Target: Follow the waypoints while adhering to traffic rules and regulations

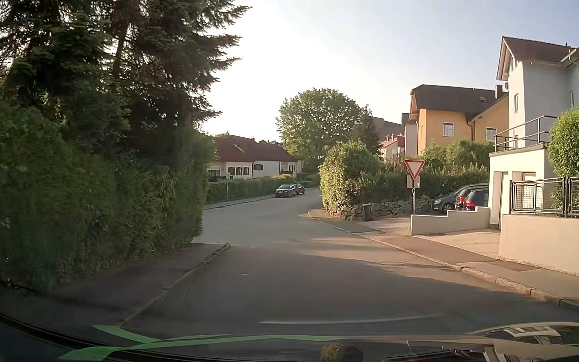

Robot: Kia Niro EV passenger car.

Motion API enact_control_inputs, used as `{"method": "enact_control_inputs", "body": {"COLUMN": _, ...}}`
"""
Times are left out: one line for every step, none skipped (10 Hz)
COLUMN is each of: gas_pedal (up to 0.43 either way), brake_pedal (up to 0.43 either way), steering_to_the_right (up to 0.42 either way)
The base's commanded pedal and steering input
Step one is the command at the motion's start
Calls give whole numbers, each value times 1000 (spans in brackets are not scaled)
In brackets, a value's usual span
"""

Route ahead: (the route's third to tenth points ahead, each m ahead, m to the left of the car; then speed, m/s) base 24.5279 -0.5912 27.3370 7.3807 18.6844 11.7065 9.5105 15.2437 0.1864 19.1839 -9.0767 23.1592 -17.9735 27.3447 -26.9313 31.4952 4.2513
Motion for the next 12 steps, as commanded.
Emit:
{"method": "enact_control_inputs", "body": {"gas_pedal": 0, "brake_pedal": 165, "steering_to_the_right": 60}}
{"method": "enact_control_inputs", "body": {"gas_pedal": 0, "brake_pedal": 171, "steering_to_the_right": 58}}
{"method": "enact_control_inputs", "body": {"gas_pedal": 0, "brake_pedal": 171, "steering_to_the_right": 51}}
{"method": "enact_control_inputs", "body": {"gas_pedal": 0, "brake_pedal": 177, "steering_to_the_right": 46}}
{"method": "enact_control_inputs", "body": {"gas_pedal": 0, "brake_pedal": 189, "steering_to_the_right": 43}}
{"method": "enact_control_inputs", "body": {"gas_pedal": 0, "brake_pedal": 189, "steering_to_the_right": 40}}
{"method": "enact_control_inputs", "body": {"gas_pedal": 0, "brake_pedal": 195, "steering_to_the_right": 36}}
{"method": "enact_control_inputs", "body": {"gas_pedal": 0, "brake_pedal": 195, "steering_to_the_right": 32}}
{"method": "enact_control_inputs", "body": {"gas_pedal": 0, "brake_pedal": 195, "steering_to_the_right": 28}}
{"method": "enact_control_inputs", "body": {"gas_pedal": 0, "brake_pedal": 189, "steering_to_the_right": 26}}
{"method": "enact_control_inputs", "body": {"gas_pedal": 0, "brake_pedal": 171, "steering_to_the_right": 25}}
{"method": "enact_control_inputs", "body": {"gas_pedal": 0, "brake_pedal": 152, "steering_to_the_right": 24}}
